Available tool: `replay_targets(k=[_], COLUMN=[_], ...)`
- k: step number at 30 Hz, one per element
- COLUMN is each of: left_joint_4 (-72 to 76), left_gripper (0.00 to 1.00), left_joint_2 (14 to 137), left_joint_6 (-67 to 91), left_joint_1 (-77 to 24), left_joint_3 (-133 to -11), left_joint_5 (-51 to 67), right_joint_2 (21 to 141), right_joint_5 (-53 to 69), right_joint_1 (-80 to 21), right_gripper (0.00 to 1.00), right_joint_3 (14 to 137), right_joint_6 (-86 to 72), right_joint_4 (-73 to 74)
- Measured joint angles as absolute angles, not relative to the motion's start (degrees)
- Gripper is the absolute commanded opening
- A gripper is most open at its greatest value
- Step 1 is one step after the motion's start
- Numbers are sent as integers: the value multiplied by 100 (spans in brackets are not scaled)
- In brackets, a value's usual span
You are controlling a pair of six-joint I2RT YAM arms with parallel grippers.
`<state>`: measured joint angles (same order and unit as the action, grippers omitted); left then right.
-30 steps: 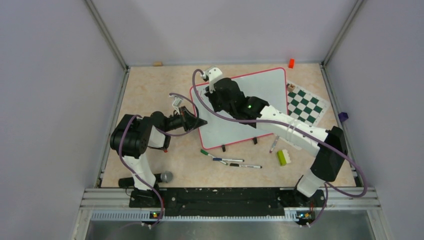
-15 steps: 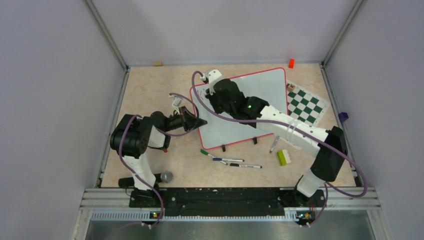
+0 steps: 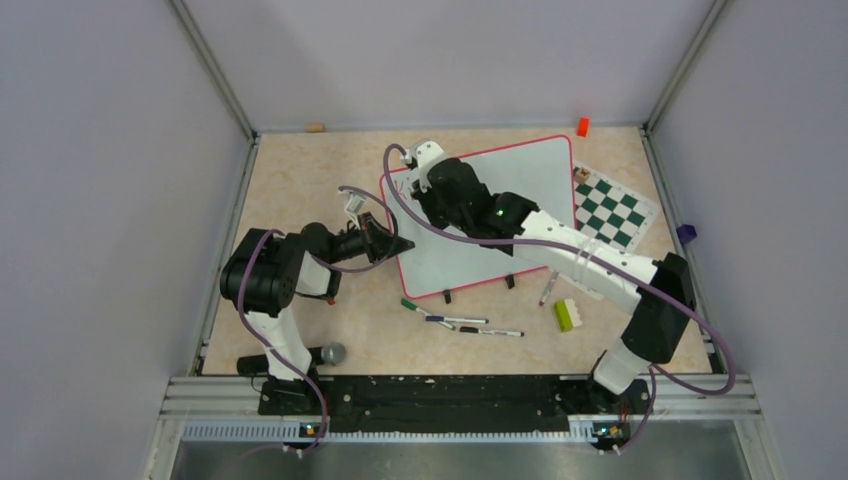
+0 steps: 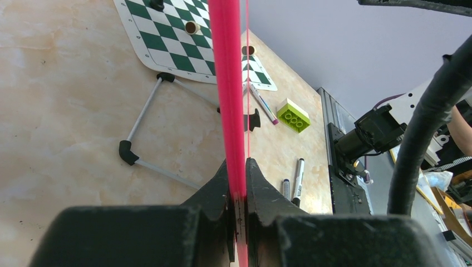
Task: Write a sentence on the whiteboard
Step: Open the sentence on the whiteboard.
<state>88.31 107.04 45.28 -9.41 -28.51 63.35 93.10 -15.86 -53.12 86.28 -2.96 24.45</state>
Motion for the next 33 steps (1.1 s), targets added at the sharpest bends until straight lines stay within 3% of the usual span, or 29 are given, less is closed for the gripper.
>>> replay_targets(k=[33], left_joint_4=[8838], left_gripper=[0], left_joint_2=[10704], left_joint_6=[4528], left_joint_1=[-941], left_joint_3=[-2860], left_joint_5=[6359], right_joint_2=[9196], right_joint_5=[-1592], right_joint_1=[-5081], right_gripper=[0], right_joint_3=[8753], right_joint_6=[-263], right_joint_4=[2364])
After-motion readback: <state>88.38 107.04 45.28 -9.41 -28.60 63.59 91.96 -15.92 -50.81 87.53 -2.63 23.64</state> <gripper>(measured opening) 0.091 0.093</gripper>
